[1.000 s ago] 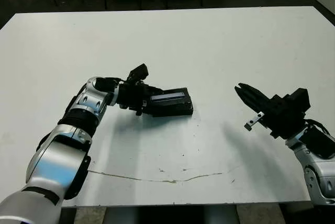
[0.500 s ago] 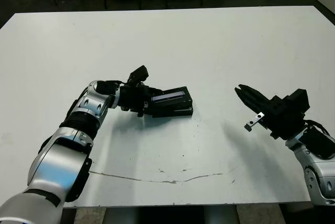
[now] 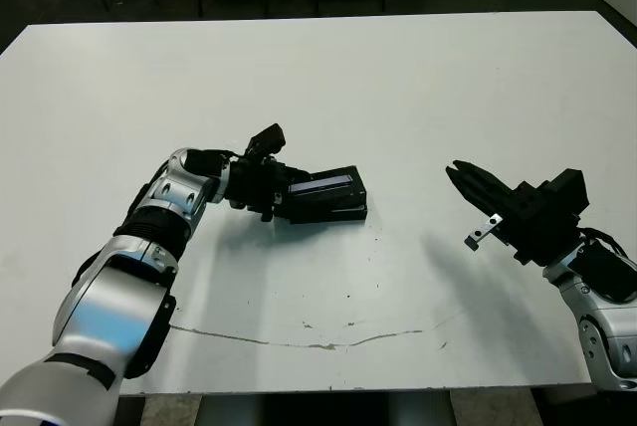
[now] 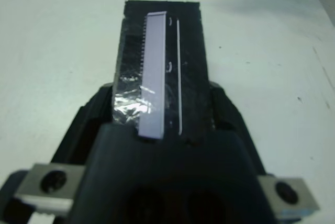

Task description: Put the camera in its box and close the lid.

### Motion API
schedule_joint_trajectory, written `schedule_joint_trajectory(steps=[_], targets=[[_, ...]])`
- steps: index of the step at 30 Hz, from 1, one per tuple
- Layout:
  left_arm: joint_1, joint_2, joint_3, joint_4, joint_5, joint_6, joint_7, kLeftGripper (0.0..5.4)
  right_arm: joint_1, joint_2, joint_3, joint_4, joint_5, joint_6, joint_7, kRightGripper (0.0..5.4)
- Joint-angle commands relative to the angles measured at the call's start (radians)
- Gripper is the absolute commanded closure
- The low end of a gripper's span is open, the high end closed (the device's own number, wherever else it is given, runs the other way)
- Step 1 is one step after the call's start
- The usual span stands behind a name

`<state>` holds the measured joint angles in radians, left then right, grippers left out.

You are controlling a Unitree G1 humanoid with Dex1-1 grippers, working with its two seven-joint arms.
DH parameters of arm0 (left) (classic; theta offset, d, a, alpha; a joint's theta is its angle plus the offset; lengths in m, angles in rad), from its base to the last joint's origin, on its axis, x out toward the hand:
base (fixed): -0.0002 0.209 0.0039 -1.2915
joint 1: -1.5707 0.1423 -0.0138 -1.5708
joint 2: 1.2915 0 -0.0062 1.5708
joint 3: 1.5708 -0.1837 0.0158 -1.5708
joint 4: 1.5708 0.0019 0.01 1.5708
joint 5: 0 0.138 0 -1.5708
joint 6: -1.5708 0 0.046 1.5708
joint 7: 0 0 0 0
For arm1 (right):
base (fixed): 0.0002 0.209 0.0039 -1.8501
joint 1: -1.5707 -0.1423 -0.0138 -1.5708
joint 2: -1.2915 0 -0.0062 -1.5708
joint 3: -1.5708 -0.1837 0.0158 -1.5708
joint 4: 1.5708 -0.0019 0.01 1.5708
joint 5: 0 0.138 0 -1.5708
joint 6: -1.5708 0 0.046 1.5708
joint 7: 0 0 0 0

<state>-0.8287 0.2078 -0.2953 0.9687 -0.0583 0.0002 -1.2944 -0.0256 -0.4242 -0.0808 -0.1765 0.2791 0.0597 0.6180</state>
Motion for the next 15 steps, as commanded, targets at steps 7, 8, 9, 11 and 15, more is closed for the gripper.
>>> schedule_joint_trajectory(steps=[7,8,9,11,15], targets=[[0.057,0.019,-0.014,0.052,0.031,0.032,-0.068,2.63,0.006,-0.016,-0.004,0.020,-0.003,0.005,0.012,5.40],[0.057,0.021,-0.011,0.053,0.031,0.035,-0.068,2.63,0.006,-0.016,-0.004,0.020,-0.002,0.010,0.011,5.40],[0.057,0.022,-0.007,0.055,0.029,0.039,-0.070,2.63,0.005,-0.014,-0.004,0.022,-0.002,0.010,0.010,5.40],[0.059,0.024,-0.003,0.052,0.029,0.040,-0.071,2.63,0.007,-0.015,-0.004,0.015,-0.006,0.018,0.004,5.40],[0.064,0.025,0.012,0.057,0.020,0.051,-0.080,2.63,0.000,-0.019,-0.002,0.029,-0.011,-0.012,0.018,5.40]])
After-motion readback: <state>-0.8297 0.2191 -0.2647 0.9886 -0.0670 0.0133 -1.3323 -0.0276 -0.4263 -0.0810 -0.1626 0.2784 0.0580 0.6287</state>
